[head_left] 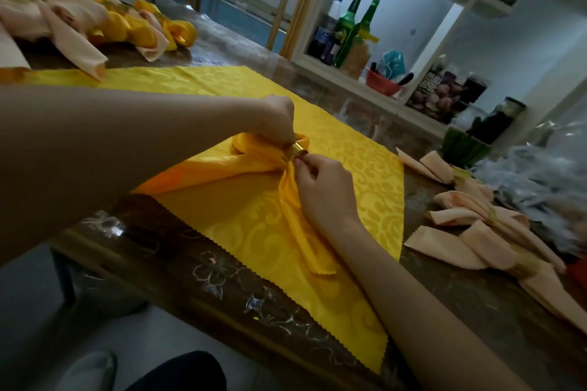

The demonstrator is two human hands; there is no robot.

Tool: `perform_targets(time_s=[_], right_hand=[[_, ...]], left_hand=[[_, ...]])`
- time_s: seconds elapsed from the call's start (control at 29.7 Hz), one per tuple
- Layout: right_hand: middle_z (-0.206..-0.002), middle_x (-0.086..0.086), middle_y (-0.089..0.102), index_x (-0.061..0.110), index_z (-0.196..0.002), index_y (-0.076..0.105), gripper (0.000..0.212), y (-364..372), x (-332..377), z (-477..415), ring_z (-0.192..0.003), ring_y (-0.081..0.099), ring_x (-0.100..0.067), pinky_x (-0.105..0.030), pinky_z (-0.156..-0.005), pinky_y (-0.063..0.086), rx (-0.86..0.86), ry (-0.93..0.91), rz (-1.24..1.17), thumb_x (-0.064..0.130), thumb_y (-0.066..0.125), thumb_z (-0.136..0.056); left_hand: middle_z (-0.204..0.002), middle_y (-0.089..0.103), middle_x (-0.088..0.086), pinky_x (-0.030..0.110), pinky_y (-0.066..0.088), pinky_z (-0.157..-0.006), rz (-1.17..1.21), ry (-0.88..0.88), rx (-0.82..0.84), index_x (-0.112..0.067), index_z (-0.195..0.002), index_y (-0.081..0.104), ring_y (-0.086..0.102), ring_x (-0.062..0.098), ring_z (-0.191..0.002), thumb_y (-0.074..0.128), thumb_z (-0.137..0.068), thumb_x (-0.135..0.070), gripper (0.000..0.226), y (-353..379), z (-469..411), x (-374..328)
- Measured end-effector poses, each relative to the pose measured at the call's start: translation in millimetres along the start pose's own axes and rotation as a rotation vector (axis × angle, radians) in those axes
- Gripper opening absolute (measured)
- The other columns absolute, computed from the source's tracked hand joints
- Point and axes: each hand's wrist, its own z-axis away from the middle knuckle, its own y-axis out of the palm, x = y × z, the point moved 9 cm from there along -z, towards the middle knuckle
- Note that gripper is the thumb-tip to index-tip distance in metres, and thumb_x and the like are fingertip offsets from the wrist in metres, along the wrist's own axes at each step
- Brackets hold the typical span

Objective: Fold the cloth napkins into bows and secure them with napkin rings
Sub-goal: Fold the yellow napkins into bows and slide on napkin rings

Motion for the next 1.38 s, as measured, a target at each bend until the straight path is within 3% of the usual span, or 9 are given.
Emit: perform_targets(time_s=[0.17,0.37,0.51,0.61,0.71,0.84,1.15,1.31,1.38], right_hand=[[-0.049,0.004,0.044,0.017,-0.051,0.049,0.044,-10,-10,0,-0.05,0.04,-0.011,-0.033,-0.055,0.03,-0.03,0.123,-0.093,0.026,0.051,-0.095],[-0.053,-0.001,0.046,0.0,-0.072,0.059,0.029,-9,2,7,-0.042,0.036,-0.003,-0.019,-0.043,0.031,0.148,0.132,-0.476,0.018,0.053,-0.095],[-0.044,0.007,0.047,0.01,-0.061,0.05,0.038,-4,4,10,-0.036,0.034,-0.004,-0.018,-0.037,0.025,0.306,0.192,-0.571,0.021,0.048,-0.097],[-0.045,0.005,0.049,0.002,-0.067,0.06,0.03,-8,4,13,-0.037,0.034,-0.005,-0.018,-0.037,0.024,0.363,0.179,-0.5,0.015,0.054,-0.093],[-0.043,0.004,0.049,0.002,-0.064,0.063,0.027,-13,8,12,-0.036,0.037,-0.003,-0.015,-0.038,0.029,0.277,0.133,-0.469,0.012,0.058,-0.089],[-0.041,0.005,0.047,0.014,-0.052,0.053,0.036,-15,14,6,-0.035,0.038,-0.002,-0.014,-0.038,0.03,0.205,0.117,-0.491,0.012,0.057,-0.087],[-0.046,-0.001,0.048,0.003,-0.064,0.059,0.022,-22,19,12,-0.034,0.039,-0.007,-0.017,-0.033,0.031,0.148,0.076,-0.529,0.005,0.054,-0.085],[-0.045,-0.004,0.048,-0.006,-0.07,0.064,0.019,-24,20,11,-0.033,0.038,-0.008,-0.017,-0.032,0.029,0.103,0.062,-0.528,0.004,0.056,-0.084],[-0.046,-0.007,0.052,0.003,-0.071,0.07,0.015,-33,20,9,-0.034,0.041,-0.008,-0.019,-0.034,0.032,0.038,0.012,-0.493,0.005,0.06,-0.082]], left_hand=[[-0.106,0.062,-0.001,0.041,0.037,-0.097,-0.028,0.149,0.046,-0.015,-0.109,0.066,0.052,0.017,-0.1,0.063,-0.088,-0.031,0.027,-15,26,-15],[-0.097,0.059,-0.006,0.024,0.04,-0.077,0.036,0.303,-0.012,-0.015,-0.109,0.066,0.052,0.011,-0.093,0.066,-0.085,-0.024,0.025,-33,69,-13],[-0.095,0.058,-0.007,0.023,0.033,-0.081,-0.021,0.413,-0.142,-0.018,-0.098,0.068,0.045,0.011,-0.098,0.063,-0.086,-0.026,0.015,-46,87,-24],[-0.101,0.057,-0.009,0.024,0.028,-0.087,-0.161,0.477,-0.112,-0.02,-0.102,0.066,0.042,0.012,-0.106,0.06,-0.088,-0.029,0.017,-34,95,-30],[-0.111,0.053,-0.007,0.025,0.027,-0.091,-0.124,0.438,-0.071,-0.021,-0.113,0.06,0.04,0.012,-0.113,0.06,-0.088,-0.026,0.026,-31,96,-27],[-0.124,0.044,-0.01,0.026,0.036,-0.095,0.264,0.346,0.16,-0.025,-0.14,0.037,0.037,0.007,-0.119,0.059,-0.088,-0.015,0.057,-30,100,-28],[-0.138,0.048,-0.004,0.017,0.033,-0.094,0.024,0.464,0.068,-0.021,-0.141,0.038,0.045,0.012,-0.125,0.065,-0.085,-0.026,0.062,-24,102,-38],[-0.117,0.054,-0.009,0.023,0.038,-0.087,0.112,0.445,0.055,-0.023,-0.128,0.051,0.047,0.008,-0.106,0.072,-0.079,-0.027,0.054,-33,100,-36],[-0.113,0.05,-0.01,0.024,0.037,-0.082,0.141,0.401,0.079,-0.024,-0.125,0.052,0.045,0.008,-0.105,0.073,-0.077,-0.029,0.053,-35,94,-33]])
